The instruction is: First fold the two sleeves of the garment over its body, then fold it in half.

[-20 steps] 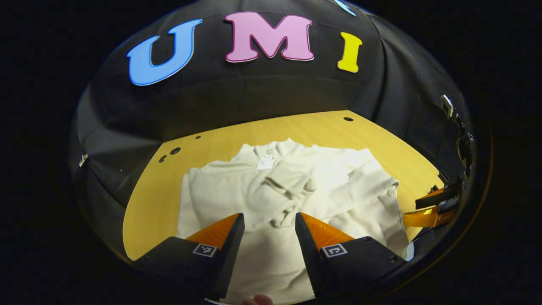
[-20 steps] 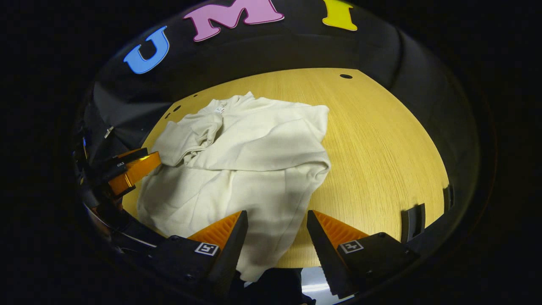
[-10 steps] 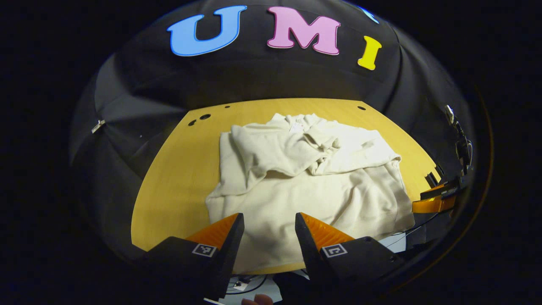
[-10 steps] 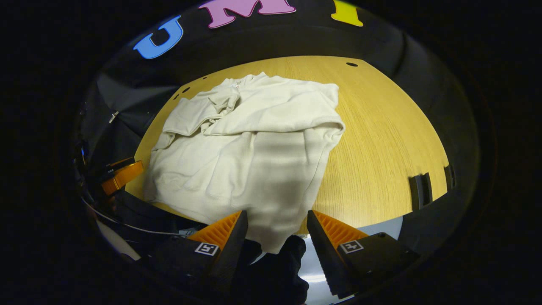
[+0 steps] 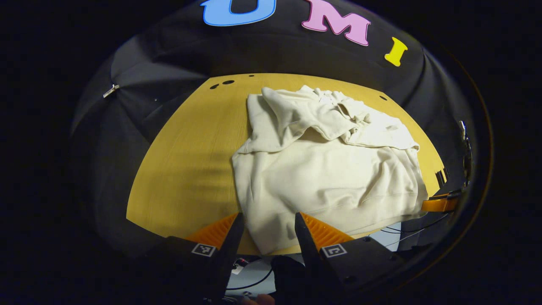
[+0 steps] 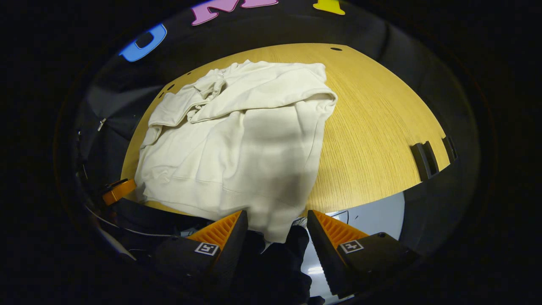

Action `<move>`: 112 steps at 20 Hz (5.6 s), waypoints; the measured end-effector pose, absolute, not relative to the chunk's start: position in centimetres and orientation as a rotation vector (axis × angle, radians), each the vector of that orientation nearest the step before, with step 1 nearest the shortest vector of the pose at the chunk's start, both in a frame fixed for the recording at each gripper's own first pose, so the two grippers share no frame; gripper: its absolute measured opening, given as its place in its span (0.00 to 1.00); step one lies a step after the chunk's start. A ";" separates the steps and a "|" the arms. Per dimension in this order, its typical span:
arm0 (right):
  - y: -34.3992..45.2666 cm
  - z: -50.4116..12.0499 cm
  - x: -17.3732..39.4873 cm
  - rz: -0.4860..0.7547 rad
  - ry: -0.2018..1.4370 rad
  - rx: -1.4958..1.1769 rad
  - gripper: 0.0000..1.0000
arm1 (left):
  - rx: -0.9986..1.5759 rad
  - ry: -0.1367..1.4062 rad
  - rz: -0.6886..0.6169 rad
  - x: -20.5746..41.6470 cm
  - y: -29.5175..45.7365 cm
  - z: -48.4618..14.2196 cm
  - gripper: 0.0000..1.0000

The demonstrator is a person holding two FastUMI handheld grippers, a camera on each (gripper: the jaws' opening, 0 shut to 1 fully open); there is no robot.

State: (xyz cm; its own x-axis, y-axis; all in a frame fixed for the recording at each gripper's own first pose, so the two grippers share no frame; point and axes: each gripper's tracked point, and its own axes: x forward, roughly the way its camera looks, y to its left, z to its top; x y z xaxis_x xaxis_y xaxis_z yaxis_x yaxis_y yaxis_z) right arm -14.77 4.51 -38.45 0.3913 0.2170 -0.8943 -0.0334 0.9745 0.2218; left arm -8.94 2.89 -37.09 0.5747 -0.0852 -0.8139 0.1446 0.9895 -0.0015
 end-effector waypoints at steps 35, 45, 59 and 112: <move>6.9 -29.0 -4.9 0.161 0.911 0.401 0.14 | -0.154 0.856 -0.241 -0.4 -2.0 -27.7 0.06; 6.0 -23.9 6.5 0.136 0.745 0.441 0.14 | -0.257 0.726 -0.217 10.6 -4.1 -23.1 0.06; 5.3 -28.9 18.3 0.071 0.744 0.460 0.13 | -0.230 0.719 -0.100 21.8 -5.2 -27.1 0.06; 7.6 -28.4 14.5 0.121 0.683 0.290 0.87 | -0.021 0.610 -0.128 16.7 -6.0 -25.4 0.91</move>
